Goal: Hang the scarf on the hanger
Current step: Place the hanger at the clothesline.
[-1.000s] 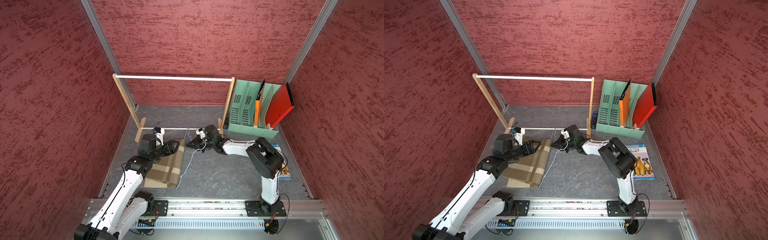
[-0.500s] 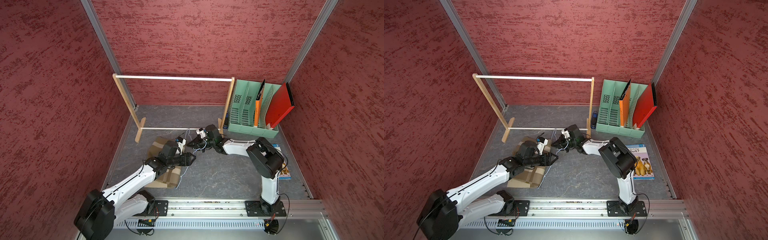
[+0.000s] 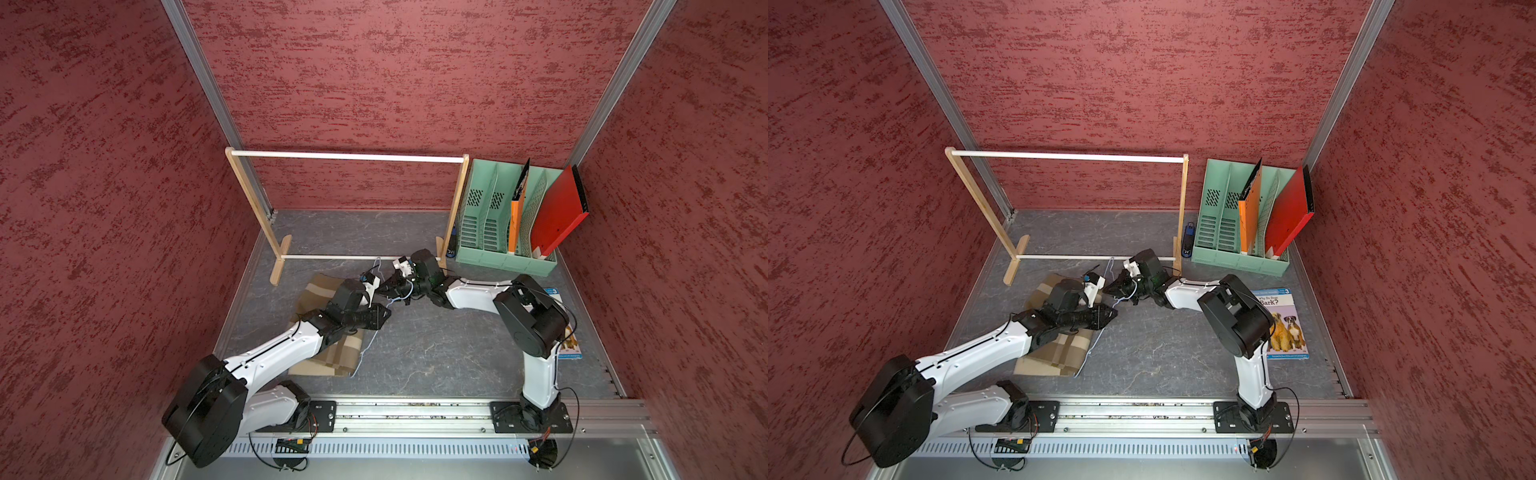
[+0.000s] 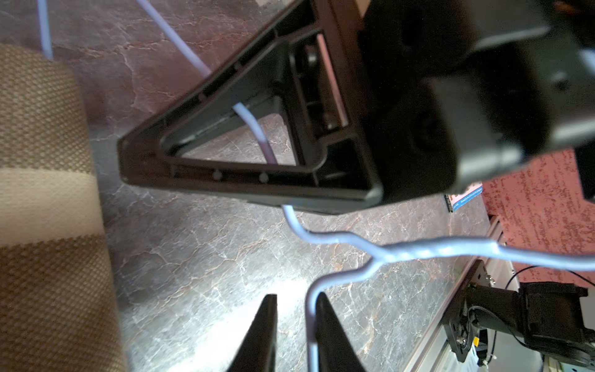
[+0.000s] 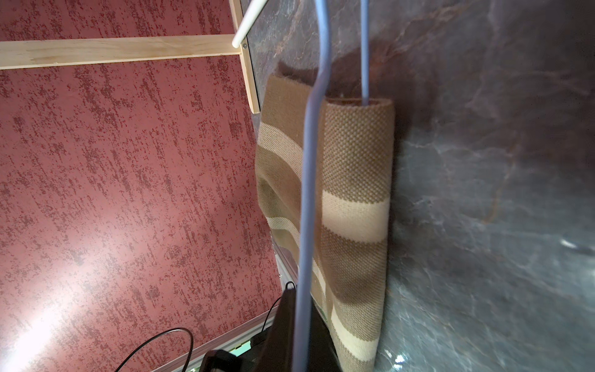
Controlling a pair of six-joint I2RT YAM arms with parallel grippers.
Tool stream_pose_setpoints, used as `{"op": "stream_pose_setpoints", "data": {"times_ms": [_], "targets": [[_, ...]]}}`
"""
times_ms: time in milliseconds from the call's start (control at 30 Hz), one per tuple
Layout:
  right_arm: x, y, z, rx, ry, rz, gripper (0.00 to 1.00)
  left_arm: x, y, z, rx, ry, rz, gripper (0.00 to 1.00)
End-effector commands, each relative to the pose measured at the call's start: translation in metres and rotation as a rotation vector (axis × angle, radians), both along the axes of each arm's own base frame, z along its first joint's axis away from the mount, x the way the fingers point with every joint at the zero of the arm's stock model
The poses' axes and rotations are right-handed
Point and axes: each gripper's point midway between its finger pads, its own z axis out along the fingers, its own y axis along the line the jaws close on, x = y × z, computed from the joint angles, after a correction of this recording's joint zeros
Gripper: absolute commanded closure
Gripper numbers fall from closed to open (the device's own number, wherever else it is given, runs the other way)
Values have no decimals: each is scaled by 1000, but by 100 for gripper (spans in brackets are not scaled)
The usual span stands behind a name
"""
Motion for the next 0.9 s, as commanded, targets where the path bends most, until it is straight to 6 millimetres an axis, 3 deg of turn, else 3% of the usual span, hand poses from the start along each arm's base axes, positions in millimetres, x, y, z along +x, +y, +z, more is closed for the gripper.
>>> {"op": "stream_pose_setpoints", "data": {"times_ms": [0, 167, 333, 633, 867], "targets": [[11, -1, 27, 26, -67, -17, 100, 4, -10, 16, -42, -54, -31, 88], [14, -2, 25, 21, -68, -30, 99, 1, -14, 17, -60, -62, -52, 93], [22, -8, 27, 21, -80, -55, 90, 0, -13, 16, -65, -67, -48, 98], [39, -17, 25, 11, -87, -109, 57, -2, -14, 17, -81, -75, -53, 99], [58, -25, 21, -11, -102, -163, 46, -5, -13, 22, -97, -101, -57, 99]]}}
